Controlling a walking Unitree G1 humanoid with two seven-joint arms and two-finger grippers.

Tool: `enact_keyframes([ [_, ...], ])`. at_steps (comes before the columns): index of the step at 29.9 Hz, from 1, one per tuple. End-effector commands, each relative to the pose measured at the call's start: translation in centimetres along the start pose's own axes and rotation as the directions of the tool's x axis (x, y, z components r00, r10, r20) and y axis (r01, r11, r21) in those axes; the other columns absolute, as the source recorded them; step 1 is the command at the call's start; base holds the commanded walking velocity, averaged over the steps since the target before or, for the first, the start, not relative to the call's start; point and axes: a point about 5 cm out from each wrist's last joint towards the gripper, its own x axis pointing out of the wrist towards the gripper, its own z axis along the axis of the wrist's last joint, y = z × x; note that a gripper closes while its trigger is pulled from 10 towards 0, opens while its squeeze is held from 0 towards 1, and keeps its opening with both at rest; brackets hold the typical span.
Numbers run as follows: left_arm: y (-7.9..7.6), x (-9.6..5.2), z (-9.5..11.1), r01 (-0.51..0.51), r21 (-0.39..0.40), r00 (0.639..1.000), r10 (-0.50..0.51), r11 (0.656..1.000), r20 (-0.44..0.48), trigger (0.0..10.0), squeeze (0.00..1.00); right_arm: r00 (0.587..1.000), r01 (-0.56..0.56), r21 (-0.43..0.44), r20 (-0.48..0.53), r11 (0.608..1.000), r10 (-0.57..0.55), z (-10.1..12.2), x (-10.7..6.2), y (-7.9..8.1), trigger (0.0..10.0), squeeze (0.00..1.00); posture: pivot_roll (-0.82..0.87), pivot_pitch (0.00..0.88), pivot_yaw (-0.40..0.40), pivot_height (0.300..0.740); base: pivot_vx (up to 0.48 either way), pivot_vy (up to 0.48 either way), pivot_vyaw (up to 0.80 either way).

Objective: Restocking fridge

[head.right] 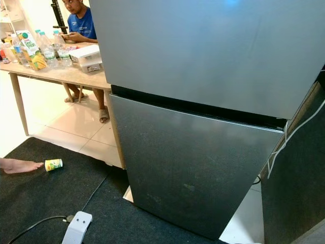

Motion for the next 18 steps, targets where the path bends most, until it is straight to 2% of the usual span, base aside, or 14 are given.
enact_keyframes([
  [1,0.0,0.0,-0.1,-0.004,-0.011,1.000,0.004,1.000,-0.009,10.0,0.00,1.000,0.006,0.018,-0.008,1.000,-0.006,-0.1,0.0,-0.1,10.0,0.00,-0.17,0.000,0.029,0.740,0.000,0.000,0.00],
  [4,-0.2,0.1,0.2,0.000,-0.009,1.000,0.000,1.000,-0.005,10.0,0.00,1.000,0.025,0.034,-0.013,0.999,-0.025,0.0,0.0,-0.7,10.0,0.00,-0.18,0.000,0.028,0.740,0.000,0.000,0.00],
  [11,-0.1,0.2,1.2,-0.005,-0.019,1.000,0.006,1.000,0.021,10.0,0.00,0.999,0.029,0.054,-0.014,0.998,-0.029,0.2,0.0,-0.7,10.0,0.00,-0.16,0.000,0.019,0.740,0.000,0.000,0.00],
  [18,-0.1,0.1,0.5,-0.011,-0.025,1.000,0.011,1.000,0.002,10.0,0.00,0.999,0.034,0.061,0.001,0.998,-0.034,1.1,0.1,-0.7,10.0,0.00,-0.16,0.000,0.012,0.740,0.000,0.000,0.00],
])
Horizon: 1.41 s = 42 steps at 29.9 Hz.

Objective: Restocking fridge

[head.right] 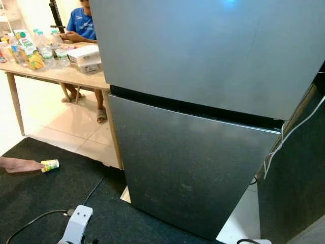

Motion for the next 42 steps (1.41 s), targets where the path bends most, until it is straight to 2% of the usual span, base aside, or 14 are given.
enact_keyframes([
  [1,-0.4,-0.1,-1.1,0.003,-0.011,0.999,-0.003,1.000,-0.035,10.0,0.00,1.000,0.010,0.013,-0.012,1.000,-0.010,0.0,0.0,-0.2,10.0,0.00,-0.17,0.000,0.015,0.740,0.000,0.000,0.00],
  [8,-1.1,-0.1,-1.9,0.028,0.009,0.998,-0.028,1.000,-0.057,10.0,0.00,0.999,0.017,0.020,-0.035,1.000,-0.016,-1.0,-0.1,-0.4,10.0,0.00,-0.20,0.000,0.018,0.740,0.000,0.000,0.00],
  [14,-1.3,-0.2,-2.3,0.050,0.030,0.997,-0.048,0.998,-0.066,10.0,0.00,0.997,0.022,0.013,-0.077,1.000,-0.021,-3.0,-0.4,-0.5,10.0,0.00,-0.21,0.020,0.046,0.740,0.000,0.000,0.00],
  [19,-1.1,-0.4,-3.0,0.061,0.050,0.995,-0.057,0.997,-0.087,10.0,0.00,0.994,0.011,0.024,-0.110,1.000,-0.008,-4.7,-0.7,0.2,10.0,0.00,-0.23,0.040,0.072,0.740,0.000,0.000,0.00],
  [27,-0.7,-0.5,-3.2,0.059,0.060,0.994,-0.053,0.996,-0.096,10.0,0.00,0.995,0.018,0.044,-0.100,0.999,-0.014,-3.5,-0.5,-0.1,10.0,0.00,-0.23,0.037,0.085,0.740,0.000,0.000,0.00],
  [32,-1.2,-0.3,-2.5,0.074,0.059,0.994,-0.069,0.996,-0.080,10.0,0.00,0.997,0.037,0.055,-0.077,0.998,-0.033,-2.7,-0.4,-0.4,10.0,0.00,-0.24,0.019,0.076,0.740,0.000,0.000,0.00],
  [38,-2.0,0.0,-2.0,0.081,0.034,0.995,-0.079,0.996,-0.060,10.0,0.00,0.997,0.053,0.068,-0.058,0.996,-0.049,-2.0,-0.3,-0.9,10.0,0.00,-0.24,0.000,0.035,0.740,0.000,0.000,0.00],
  [42,-2.0,0.0,-1.9,0.066,-0.011,0.997,-0.066,0.998,-0.046,10.0,0.00,0.997,0.058,0.059,-0.048,0.997,-0.055,-1.8,-0.3,-1.1,10.0,0.00,-0.23,0.000,0.025,0.740,0.000,0.000,0.00],
])
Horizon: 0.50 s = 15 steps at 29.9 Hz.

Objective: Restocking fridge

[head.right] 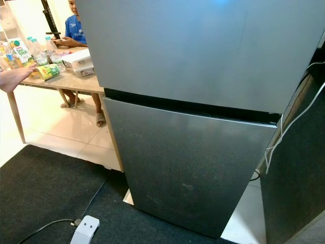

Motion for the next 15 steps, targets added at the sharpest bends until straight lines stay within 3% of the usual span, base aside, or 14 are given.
enact_keyframes([
  [1,-0.1,0.0,-0.3,-0.004,-0.019,1.000,0.004,1.000,-0.005,10.0,0.00,1.000,0.007,0.009,0.014,1.000,-0.007,0.2,0.0,-0.1,10.0,0.00,-0.23,0.000,0.030,0.740,0.000,0.000,0.00],
  [8,-0.3,-0.2,-1.7,0.015,0.008,0.999,-0.014,1.000,-0.046,10.0,0.00,1.000,-0.004,0.032,-0.002,0.999,0.004,-0.9,-0.1,1.0,10.0,0.00,-0.25,0.000,0.064,0.740,0.000,0.000,0.00],
  [15,0.8,-0.3,-0.5,-0.005,0.020,1.000,0.006,1.000,-0.017,10.0,0.00,0.998,-0.028,0.043,-0.053,0.999,0.030,-3.3,-0.4,2.6,10.0,0.00,-0.24,0.014,0.092,0.740,0.000,0.000,0.00],
])
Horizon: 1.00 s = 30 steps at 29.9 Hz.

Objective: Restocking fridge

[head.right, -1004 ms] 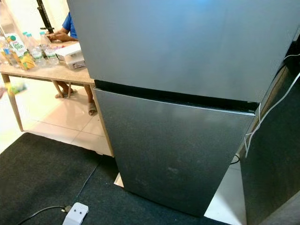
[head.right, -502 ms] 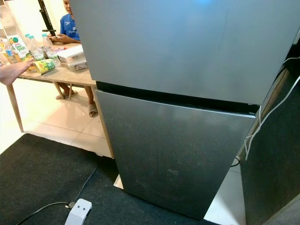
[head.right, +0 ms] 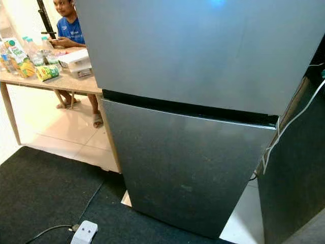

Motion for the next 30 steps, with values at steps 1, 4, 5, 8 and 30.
enact_keyframes([
  [1,1.2,-0.2,0.7,-0.027,0.013,1.000,0.027,1.000,0.015,10.0,0.00,1.000,-0.017,0.021,-0.024,1.000,0.017,-1.3,-0.2,1.2,10.0,0.00,-0.24,0.010,0.100,0.740,0.000,0.000,0.00],
  [4,1.4,-0.3,0.9,-0.030,0.019,0.999,0.030,0.999,0.015,10.0,0.00,0.999,-0.023,0.030,-0.040,0.999,0.024,-2.3,-0.3,1.1,10.0,0.00,-0.25,0.015,0.111,0.740,0.000,0.000,0.00],
  [5,1.5,-0.3,0.9,-0.031,0.025,0.999,0.031,0.999,0.012,10.0,0.00,0.999,-0.024,0.035,-0.046,0.999,0.025,-2.8,-0.4,0.9,10.0,0.00,-0.24,0.015,0.115,0.740,0.000,0.000,0.00],
  [8,1.7,-0.3,1.0,-0.034,0.025,0.999,0.034,0.999,0.014,10.0,0.00,0.998,-0.027,0.041,-0.055,0.999,0.030,-3.8,-0.6,0.6,10.0,0.00,-0.25,0.024,0.133,0.740,0.000,0.000,0.00],
  [30,3.1,-0.8,0.9,-0.064,0.014,0.998,0.064,0.998,0.025,10.0,0.00,0.994,-0.111,-0.071,-0.018,0.991,0.110,-2.2,-0.4,2.6,10.0,0.00,-0.20,0.064,0.087,0.740,0.000,0.000,0.00],
])
